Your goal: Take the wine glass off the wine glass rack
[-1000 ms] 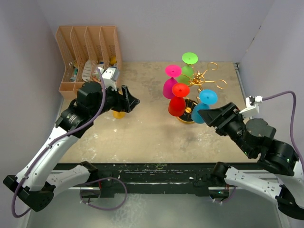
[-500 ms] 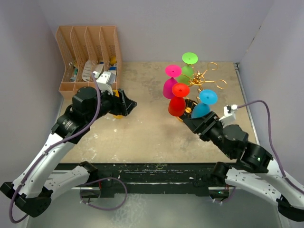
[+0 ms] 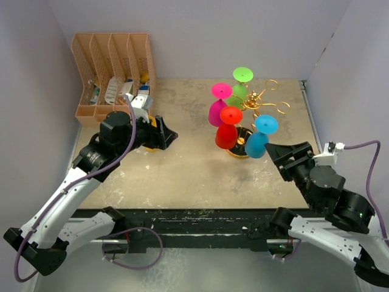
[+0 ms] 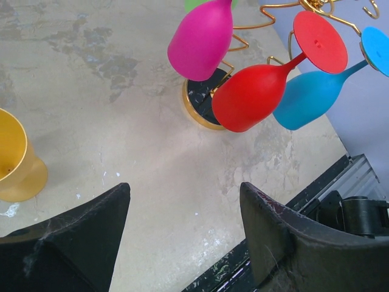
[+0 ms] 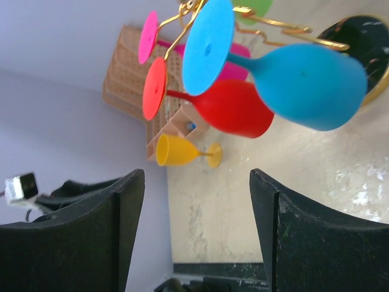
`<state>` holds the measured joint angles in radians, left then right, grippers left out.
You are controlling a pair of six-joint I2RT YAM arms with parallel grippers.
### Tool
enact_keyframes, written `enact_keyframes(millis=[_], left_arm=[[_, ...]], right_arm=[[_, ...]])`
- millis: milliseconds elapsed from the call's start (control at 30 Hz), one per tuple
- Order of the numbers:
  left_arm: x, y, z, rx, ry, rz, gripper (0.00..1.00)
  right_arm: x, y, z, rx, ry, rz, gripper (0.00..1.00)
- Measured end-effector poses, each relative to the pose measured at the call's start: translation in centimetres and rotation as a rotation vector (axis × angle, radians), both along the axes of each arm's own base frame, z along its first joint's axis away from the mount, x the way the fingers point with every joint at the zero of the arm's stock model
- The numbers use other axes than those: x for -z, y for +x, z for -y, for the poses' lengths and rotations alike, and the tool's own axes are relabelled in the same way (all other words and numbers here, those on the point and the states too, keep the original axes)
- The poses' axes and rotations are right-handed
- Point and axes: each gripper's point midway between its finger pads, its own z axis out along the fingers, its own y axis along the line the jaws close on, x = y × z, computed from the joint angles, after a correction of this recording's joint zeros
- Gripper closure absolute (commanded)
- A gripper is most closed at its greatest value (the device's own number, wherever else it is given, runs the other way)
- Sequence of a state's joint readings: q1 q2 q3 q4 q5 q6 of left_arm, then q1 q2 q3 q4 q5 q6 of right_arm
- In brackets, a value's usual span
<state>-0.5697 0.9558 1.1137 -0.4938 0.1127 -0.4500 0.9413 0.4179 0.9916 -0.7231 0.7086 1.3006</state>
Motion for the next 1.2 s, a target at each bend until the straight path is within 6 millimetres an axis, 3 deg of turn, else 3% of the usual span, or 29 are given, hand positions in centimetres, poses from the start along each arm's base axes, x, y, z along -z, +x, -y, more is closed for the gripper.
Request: enact_keyframes(millis=[400, 700, 900, 1100, 1200], left_arm=[[-0.2, 0.0, 0.1, 0.004, -0.005, 0.006, 0.24], [0.3, -0.1, 0.1, 0.009, -0.003, 0.0, 0.24], [0.6, -0.4, 0.0, 0.009, -0.002, -0.002, 0.24], [0.1, -0.6, -0.2, 0.01, -0.009, 0.017, 0.24], [0.1, -0.6, -0.2, 0.01, -0.008, 0.019, 0.24]], right_arm=[[0.0, 1.3, 2.2, 0.163, -0.066, -0.025, 0.34], [0.4, 2.8, 0.4, 0.164, -0.154, -0.046, 0.36], [-0.9, 4.2, -5.2, -0.013, -0.246, -0.064, 0.49], [-7.2, 5.2, -13.6, -0.325, -0.309, 0.048, 0.58], [-10.5, 5.4, -17.2, -0.456, -0.323, 0.121, 0.58]])
